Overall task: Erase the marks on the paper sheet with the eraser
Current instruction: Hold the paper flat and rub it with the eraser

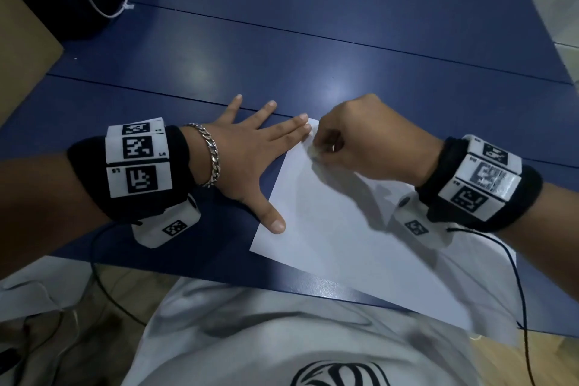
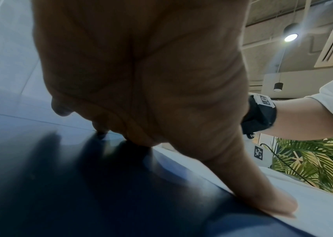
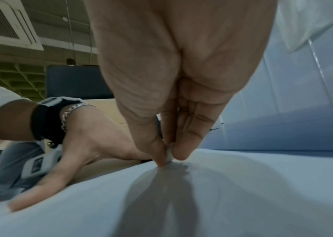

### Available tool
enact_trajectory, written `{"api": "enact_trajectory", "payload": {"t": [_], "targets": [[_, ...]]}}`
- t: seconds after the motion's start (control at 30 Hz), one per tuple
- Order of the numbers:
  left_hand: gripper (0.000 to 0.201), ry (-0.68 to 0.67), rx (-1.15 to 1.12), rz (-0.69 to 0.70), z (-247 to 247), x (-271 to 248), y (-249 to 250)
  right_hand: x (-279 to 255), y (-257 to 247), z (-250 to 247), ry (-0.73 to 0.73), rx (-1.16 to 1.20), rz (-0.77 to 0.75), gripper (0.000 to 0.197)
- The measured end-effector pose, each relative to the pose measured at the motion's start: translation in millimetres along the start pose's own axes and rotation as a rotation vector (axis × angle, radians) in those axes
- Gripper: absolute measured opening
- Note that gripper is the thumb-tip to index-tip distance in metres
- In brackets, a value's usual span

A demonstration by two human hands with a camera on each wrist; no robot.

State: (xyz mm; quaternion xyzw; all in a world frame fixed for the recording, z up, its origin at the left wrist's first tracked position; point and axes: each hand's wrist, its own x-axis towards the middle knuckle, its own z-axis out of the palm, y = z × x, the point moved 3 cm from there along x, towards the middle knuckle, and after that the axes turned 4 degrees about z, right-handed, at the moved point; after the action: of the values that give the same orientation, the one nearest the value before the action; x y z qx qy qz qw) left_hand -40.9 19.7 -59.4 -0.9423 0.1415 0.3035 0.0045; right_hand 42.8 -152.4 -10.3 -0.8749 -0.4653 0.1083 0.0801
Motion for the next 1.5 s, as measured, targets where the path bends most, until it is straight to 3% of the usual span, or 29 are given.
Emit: {"api": "enact_trajectory", "payload": {"t": [0.07,0.2,0.37,0.53,0.7,0.9,1.13,1.3,1.5], "targets": [[0.16,0.0,-0.006,-0.001,0,0,0,-8,-8,4,-0.006,-0.014,-0.035,0.006],[0.161,-0.005,-0.019,-0.008,-1,0,0,-20,-22,10,-0.173,-0.015,-0.105,0.003],[0.159,-0.004,-0.005,-0.006,-1,0,1,-6,11,-2,-0.026,-0.008,0.009,0.006],[0.16,-0.006,-0.016,-0.003,-1,0,1,-31,-17,11,-0.171,-0.033,-0.14,0.008],[0.16,0.008,-0.038,0.012,0,0,0,-45,37,-24,0.03,0.108,0.023,0.016],[0.155,0.052,-0.011,0.058,-10,-1,-17,-88,67,-4,-0.065,0.125,0.137,0.006],[0.119,0.01,-0.017,0.183,-17,0,-14,-91,70,-8,-0.078,0.131,0.167,0.002],[0.148,-0.01,0.0,0.183,-15,4,-9,-72,53,-16,-0.151,0.068,0.143,0.01],[0.163,0.02,-0.004,0.166,-14,10,-11,-32,9,-5,-0.051,0.152,-0.01,0.014]]}}
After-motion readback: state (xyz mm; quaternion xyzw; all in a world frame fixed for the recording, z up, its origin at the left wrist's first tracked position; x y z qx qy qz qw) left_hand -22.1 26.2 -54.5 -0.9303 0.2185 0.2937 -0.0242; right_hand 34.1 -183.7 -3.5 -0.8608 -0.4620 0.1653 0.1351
